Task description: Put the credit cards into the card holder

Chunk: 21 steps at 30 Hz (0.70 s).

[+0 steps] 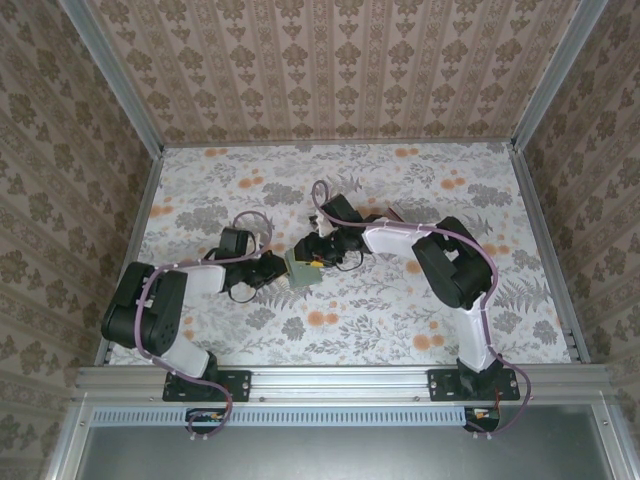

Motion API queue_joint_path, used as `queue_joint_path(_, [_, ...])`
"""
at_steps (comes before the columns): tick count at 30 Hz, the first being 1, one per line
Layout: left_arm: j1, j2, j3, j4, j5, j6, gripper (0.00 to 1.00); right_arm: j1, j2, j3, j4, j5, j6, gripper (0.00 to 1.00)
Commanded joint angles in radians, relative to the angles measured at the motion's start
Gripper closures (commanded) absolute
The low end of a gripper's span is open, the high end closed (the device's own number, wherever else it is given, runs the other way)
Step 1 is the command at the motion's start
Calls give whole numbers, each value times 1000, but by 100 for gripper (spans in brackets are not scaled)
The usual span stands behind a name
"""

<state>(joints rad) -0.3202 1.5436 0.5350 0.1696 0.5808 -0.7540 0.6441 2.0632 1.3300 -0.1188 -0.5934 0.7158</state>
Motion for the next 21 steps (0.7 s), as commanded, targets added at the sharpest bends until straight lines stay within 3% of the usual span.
queue_joint_path(1, [-6, -52, -49, 4, 9, -30, 84, 5, 43, 26, -125, 87, -64, 50])
queue_joint_path(9, [-9, -204, -151, -38, -20, -61, 66, 9, 101, 128, -265, 168, -150, 50])
queue_joint_path(14, [-16, -326, -139, -195, -55, -24, 62, 11, 104, 132, -252, 154, -145, 50])
queue_joint_path(18, [-14, -391, -22, -354, -120, 61, 61, 11, 65, 145, -261, 142, -156, 50])
queue_joint_path(21, [-15, -371, 83, -390, -122, 105, 65, 9, 35, 147, -248, 123, -145, 50])
